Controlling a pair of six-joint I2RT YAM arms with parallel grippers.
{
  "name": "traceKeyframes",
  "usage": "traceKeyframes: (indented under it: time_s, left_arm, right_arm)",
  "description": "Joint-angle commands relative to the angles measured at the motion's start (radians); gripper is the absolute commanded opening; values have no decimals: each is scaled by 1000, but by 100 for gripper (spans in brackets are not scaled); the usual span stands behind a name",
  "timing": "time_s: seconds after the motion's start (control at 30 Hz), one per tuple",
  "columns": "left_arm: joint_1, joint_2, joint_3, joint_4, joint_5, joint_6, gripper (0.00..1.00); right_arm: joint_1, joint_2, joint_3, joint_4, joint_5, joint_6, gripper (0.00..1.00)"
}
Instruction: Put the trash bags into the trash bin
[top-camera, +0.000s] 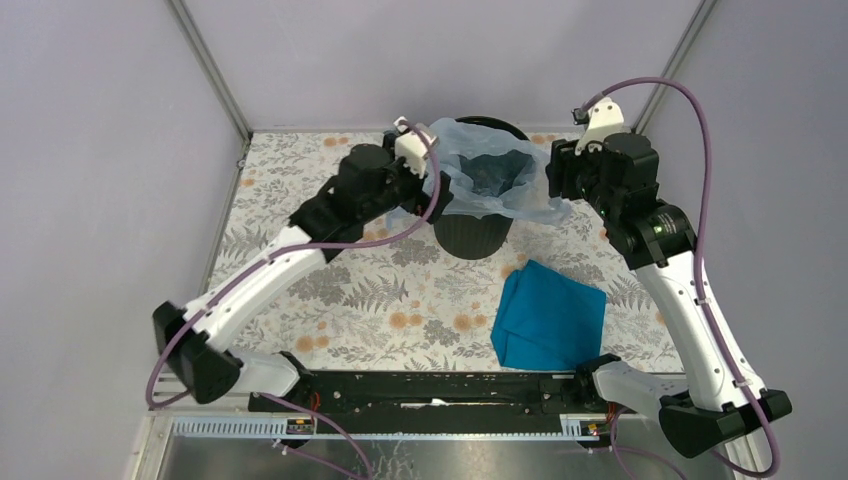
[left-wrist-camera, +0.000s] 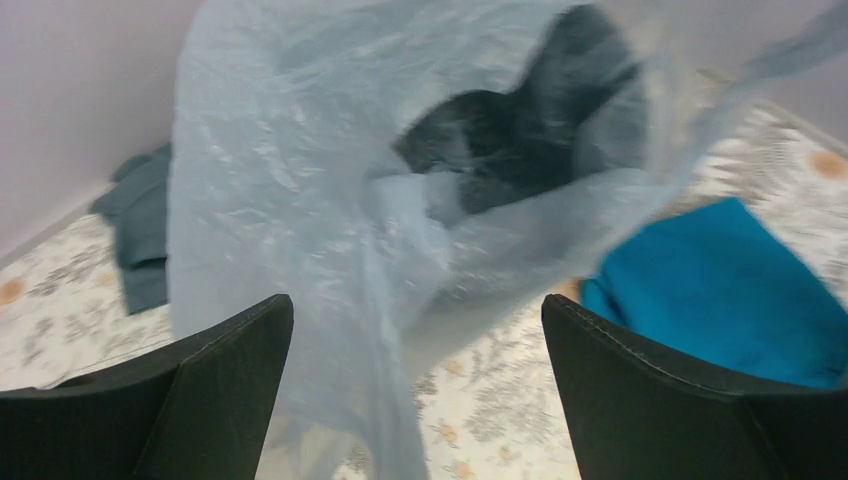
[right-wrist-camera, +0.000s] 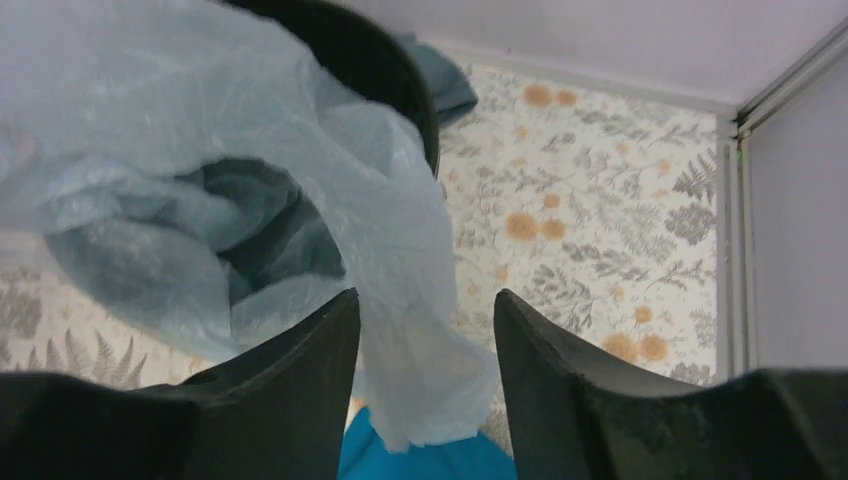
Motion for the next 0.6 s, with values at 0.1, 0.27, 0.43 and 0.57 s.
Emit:
traceKeyframes:
  time_s: [0.1,0.27,0.43,0.57]
  left_arm:
    - [-9,159,170,30,-426,81,96]
    - [-8,182,195,31,-471,73,88]
    - [9,195,219,14,-466,77,74]
    - [38,205,238,7,-429,66,68]
  right_arm:
    - [7,55,-25,236,118,-3,48]
    - [7,118,-7,284,102,29,42]
    - [5,164,-2,344,102,31,38]
    - [-8,222,16,351,101,30,26]
